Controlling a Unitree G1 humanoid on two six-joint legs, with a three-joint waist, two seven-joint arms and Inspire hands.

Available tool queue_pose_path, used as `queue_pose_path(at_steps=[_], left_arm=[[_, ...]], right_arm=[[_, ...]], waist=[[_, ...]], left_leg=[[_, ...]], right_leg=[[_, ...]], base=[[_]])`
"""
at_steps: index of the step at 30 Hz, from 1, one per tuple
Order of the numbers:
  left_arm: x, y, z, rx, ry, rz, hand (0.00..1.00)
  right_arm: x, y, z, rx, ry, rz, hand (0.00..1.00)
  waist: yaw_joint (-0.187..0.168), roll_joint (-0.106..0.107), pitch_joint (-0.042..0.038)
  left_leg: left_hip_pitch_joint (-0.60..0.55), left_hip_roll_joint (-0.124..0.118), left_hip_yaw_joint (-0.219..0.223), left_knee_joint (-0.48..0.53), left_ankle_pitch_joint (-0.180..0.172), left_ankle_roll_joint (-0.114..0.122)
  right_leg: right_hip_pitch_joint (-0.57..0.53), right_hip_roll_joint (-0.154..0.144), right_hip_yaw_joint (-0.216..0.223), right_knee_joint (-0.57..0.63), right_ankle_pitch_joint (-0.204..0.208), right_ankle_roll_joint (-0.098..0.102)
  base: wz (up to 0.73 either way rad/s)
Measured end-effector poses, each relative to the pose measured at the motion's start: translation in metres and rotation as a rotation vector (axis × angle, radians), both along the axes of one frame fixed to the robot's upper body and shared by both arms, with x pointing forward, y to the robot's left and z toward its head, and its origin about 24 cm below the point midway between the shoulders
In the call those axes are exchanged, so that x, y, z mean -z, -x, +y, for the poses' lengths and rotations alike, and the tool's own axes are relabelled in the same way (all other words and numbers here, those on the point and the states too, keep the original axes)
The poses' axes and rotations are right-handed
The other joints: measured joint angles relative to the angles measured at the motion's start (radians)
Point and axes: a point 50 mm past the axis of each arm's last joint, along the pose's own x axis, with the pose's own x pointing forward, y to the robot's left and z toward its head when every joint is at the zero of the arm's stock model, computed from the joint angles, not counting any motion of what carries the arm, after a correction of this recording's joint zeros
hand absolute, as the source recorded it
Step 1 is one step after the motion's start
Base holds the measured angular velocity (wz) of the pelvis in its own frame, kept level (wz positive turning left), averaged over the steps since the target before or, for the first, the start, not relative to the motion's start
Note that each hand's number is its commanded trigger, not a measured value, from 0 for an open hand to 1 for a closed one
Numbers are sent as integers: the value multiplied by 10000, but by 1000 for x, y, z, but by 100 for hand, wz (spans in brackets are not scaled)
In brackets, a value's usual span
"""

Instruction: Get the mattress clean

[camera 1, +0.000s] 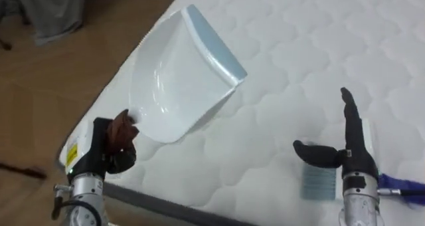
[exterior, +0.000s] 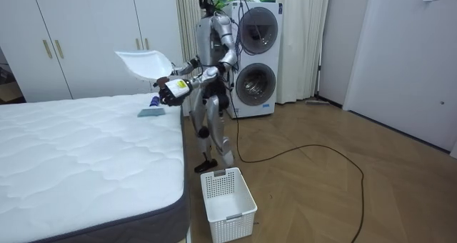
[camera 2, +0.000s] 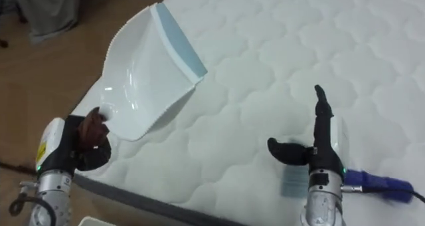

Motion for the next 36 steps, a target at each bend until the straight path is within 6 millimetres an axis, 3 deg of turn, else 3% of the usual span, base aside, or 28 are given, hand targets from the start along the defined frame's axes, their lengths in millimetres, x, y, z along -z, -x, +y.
queue_pose_path(at_steps=[3,10,14,18,24,25,26,27,28,30,33,35,36], left_arm=[[-4,-2,-3,290,142,-413,100],[-1,-1,-16,432,761,-519,100],[2,0,-22,413,1215,-531,100],[2,0,-21,389,1213,-520,100],[2,0,-21,403,1236,-517,100],[2,0,-21,413,1240,-514,81],[1,-1,-22,457,1260,-492,21],[1,-1,-22,543,1298,-451,0],[1,-1,-23,574,1319,-430,0],[2,-1,-24,635,1423,-357,0],[3,-2,-25,531,1876,-318,0],[3,-1,-25,493,1997,-300,0],[3,-2,-25,500,2008,-311,0]], right_arm=[[1,1,0,56,-242,36,0],[3,2,1,338,-881,80,0],[5,2,6,475,-1344,66,0],[9,2,14,291,-1705,238,0],[9,2,16,91,-1723,316,0],[9,2,16,87,-1725,317,0],[10,2,17,84,-1743,324,0],[10,2,17,66,-1783,328,0],[10,2,17,27,-1798,347,0],[11,1,21,-201,-1878,440,0],[14,1,23,-278,-1962,616,0],[18,2,23,-305,-1946,808,0],[20,3,23,-398,-1957,941,0]], waist=[[-104,-24,3],[-328,-87,61],[-374,-99,77],[-228,-97,106],[-488,-86,110],[-495,-85,110],[-506,-93,110],[-534,-94,107],[-542,-98,107],[-500,-110,112],[-436,-189,129],[-375,-237,159],[-324,-319,215]], left_leg=[[219,-69,126,-496,-24,-33],[506,-3,853,-678,-42,-61],[496,9,1220,-648,-141,-73],[531,43,1812,-652,-275,-83],[596,96,2078,-786,-322,-89],[594,101,2109,-797,-321,-89],[530,108,2144,-801,-322,-89],[513,111,2170,-799,-322,-89],[509,113,2177,-799,-322,-88],[518,208,2169,-753,-327,-84],[506,212,2146,-306,-331,-90],[505,207,2085,-3,-331,-91],[432,206,1899,316,-333,-93]], right_leg=[[-366,318,595,269,104,-7],[-410,623,1174,257,301,-30],[-609,689,1184,361,301,-32],[-893,629,630,535,382,-154],[-892,717,593,252,511,-153],[-896,732,616,240,535,-147],[-917,735,606,238,543,-145],[-947,726,572,236,548,-145],[-961,718,531,237,549,-146],[-1011,625,-86,232,605,-274],[-941,479,-629,253,559,-464],[-824,488,-557,242,485,-535],[-771,505,-428,250,379,-550]], base=[[-78],[-34],[-27],[-44],[-15],[-10],[-9],[-8],[-10],[-16],[-18],[-22],[-19]])
